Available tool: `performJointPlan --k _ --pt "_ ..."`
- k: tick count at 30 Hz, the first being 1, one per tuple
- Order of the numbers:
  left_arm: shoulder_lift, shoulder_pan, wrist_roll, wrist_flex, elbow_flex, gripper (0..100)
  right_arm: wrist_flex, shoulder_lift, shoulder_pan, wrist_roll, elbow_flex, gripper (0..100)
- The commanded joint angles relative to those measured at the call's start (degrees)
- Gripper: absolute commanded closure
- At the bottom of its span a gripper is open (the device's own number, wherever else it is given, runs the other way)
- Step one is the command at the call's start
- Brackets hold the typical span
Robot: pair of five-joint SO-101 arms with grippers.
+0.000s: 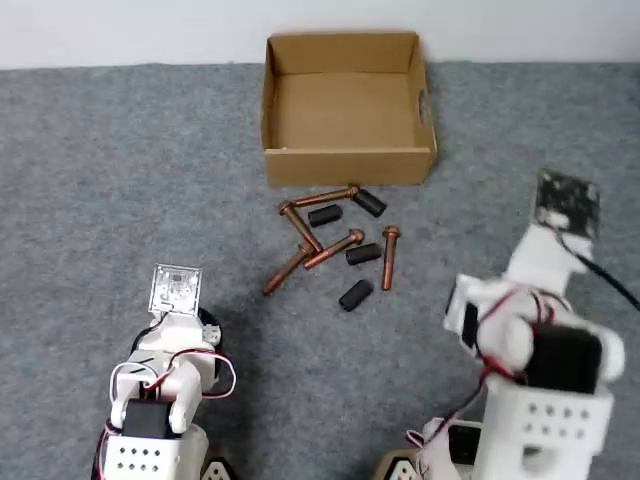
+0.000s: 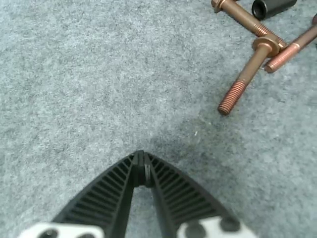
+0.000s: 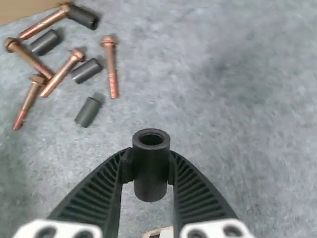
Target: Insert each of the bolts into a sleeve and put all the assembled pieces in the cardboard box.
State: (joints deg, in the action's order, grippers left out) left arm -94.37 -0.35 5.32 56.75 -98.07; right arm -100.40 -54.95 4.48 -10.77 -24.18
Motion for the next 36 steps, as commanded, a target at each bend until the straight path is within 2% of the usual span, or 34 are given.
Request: performJointPlan --k 1,6,11,13,16,20,25,31,36 --pt "-0.35 0.18 -0.09 0.18 1.19 99 -1.54 -6.37 3.91 -0.62 -4.48 98.9" --pt "-0.44 4.75 0.18 0.18 1.19 99 0.31 -13.14 9.27 -0.62 -8.79 98.9" --pt "-0.09 -0.09 0.09 0.44 6.73 99 5.23 -18.15 12.44 -0.53 -12.92 98.9" --pt "0.00 -0.26 -0.09 3.43 11.12 99 6.73 -19.74 13.32 -0.62 -15.30 98.9" --pt "0.09 4.13 -0.18 9.67 17.36 99 7.96 -21.76 15.34 -0.62 -18.81 98.9" --pt "2.20 9.05 -0.18 10.73 22.29 99 8.40 -23.60 16.13 -0.79 -25.85 98.9" --pt "18.81 13.45 -0.09 10.55 29.23 99 10.77 -28.70 15.78 -1.41 -30.33 98.9" --pt "44.22 14.15 -0.35 11.78 46.46 99 12.00 -37.23 15.69 -1.14 -33.85 98.8" --pt "58.99 13.80 -9.05 13.71 59.56 99 12.00 -42.51 15.69 -1.14 -34.73 98.8"
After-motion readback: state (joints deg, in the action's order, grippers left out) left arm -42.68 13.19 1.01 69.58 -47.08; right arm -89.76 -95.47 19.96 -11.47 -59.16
